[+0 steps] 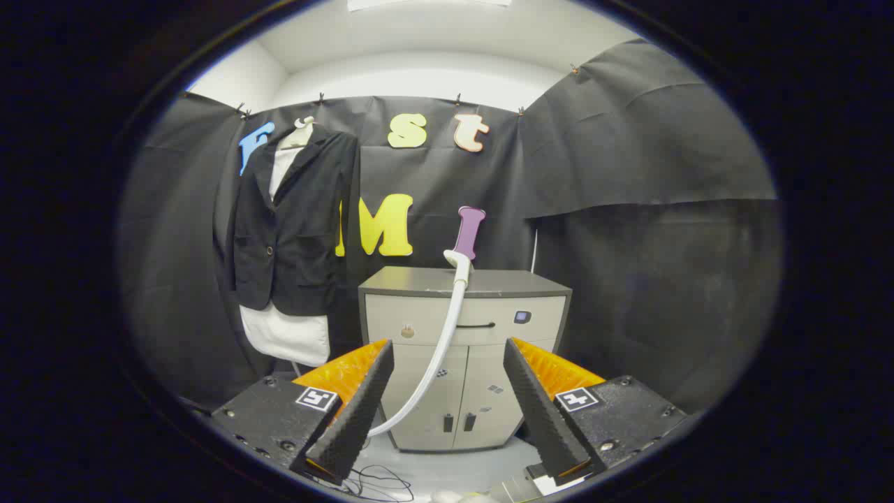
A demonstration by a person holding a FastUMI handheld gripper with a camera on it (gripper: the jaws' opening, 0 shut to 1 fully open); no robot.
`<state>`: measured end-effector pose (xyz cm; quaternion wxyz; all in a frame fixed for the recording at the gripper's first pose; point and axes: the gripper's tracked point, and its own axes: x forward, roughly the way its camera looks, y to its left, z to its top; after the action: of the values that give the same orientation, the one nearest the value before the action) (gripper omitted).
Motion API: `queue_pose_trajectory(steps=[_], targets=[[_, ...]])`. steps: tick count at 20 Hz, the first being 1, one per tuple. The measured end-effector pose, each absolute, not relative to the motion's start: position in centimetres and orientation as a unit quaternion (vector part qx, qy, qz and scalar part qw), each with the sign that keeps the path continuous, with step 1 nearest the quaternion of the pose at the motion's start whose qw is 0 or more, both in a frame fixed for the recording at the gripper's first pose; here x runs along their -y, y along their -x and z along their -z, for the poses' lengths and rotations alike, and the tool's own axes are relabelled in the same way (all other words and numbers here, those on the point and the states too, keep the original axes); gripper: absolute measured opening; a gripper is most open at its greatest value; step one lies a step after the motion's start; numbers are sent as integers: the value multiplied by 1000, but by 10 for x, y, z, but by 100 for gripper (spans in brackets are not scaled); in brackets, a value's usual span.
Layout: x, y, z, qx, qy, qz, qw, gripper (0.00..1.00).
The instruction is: Iron the clothes twice with a garment steamer, once on the left side and once on the right side.
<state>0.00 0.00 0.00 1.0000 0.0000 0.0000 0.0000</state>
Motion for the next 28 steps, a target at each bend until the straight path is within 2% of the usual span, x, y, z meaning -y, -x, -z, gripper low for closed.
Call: queue_pose_trajectory(steps=[18,23,28], targets=[[4,-3,-3,-4,-9,5,1000,98],[17,-37,-27,-8,-15,12,1000,98],[30,-104,-64,-7,-12,12,1000,98]])
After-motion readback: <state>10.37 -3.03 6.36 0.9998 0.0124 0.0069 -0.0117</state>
